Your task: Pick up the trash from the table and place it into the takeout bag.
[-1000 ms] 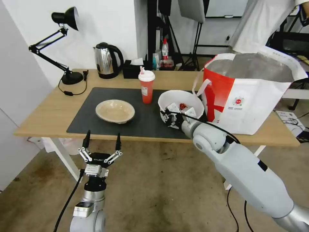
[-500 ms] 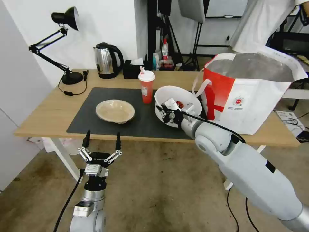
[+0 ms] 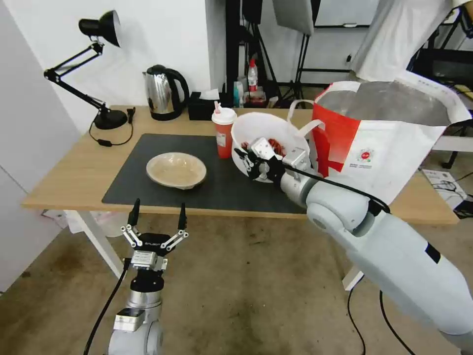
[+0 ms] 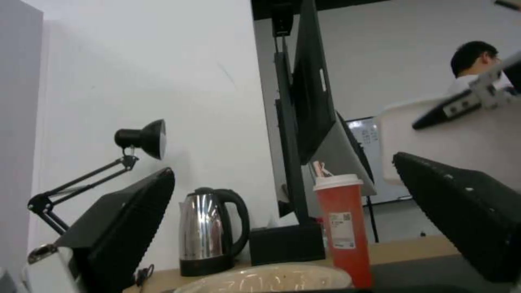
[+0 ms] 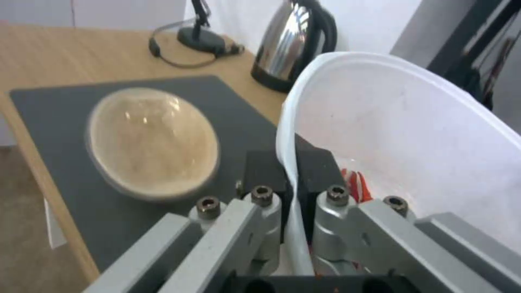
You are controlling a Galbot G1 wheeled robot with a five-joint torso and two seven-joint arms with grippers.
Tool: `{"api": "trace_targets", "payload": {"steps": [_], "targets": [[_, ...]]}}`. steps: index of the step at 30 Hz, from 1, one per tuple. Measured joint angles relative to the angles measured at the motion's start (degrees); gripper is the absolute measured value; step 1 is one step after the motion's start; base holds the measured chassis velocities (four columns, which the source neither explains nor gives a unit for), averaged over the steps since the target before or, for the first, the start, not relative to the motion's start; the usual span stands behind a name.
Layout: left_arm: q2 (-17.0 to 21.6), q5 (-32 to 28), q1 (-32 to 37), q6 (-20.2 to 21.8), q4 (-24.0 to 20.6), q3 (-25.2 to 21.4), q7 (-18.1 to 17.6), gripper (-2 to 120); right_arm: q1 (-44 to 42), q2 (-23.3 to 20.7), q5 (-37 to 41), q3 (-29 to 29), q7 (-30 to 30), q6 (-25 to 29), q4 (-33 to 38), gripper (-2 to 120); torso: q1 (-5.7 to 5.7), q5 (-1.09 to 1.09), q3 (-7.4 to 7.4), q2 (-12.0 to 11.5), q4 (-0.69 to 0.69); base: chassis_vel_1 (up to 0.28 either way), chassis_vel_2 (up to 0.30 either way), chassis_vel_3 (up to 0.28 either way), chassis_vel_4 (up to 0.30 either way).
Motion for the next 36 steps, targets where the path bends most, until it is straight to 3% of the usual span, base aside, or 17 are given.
{"api": "trace_targets", "payload": {"steps": [11, 36], "targets": [[-0.01, 0.12, 0.51, -0.19, -0.46, -0.12, 0.01, 100, 7.92, -0.59, 3.9, -1.87, -0.88, 0.87, 1.46, 0, 0.0, 0.0, 0.0, 0.0, 0.0, 0.0, 0.0, 0.0, 0.0], [-0.03, 0.17, -0.09, -0.28, 0.16, -0.02, -0.07, 100, 17.35, -2.82, 8.16, -1.94, -0.89, 0.83, 1.09, 0, 0.0, 0.0, 0.0, 0.0, 0.0, 0.0, 0.0, 0.0, 0.0]]}}
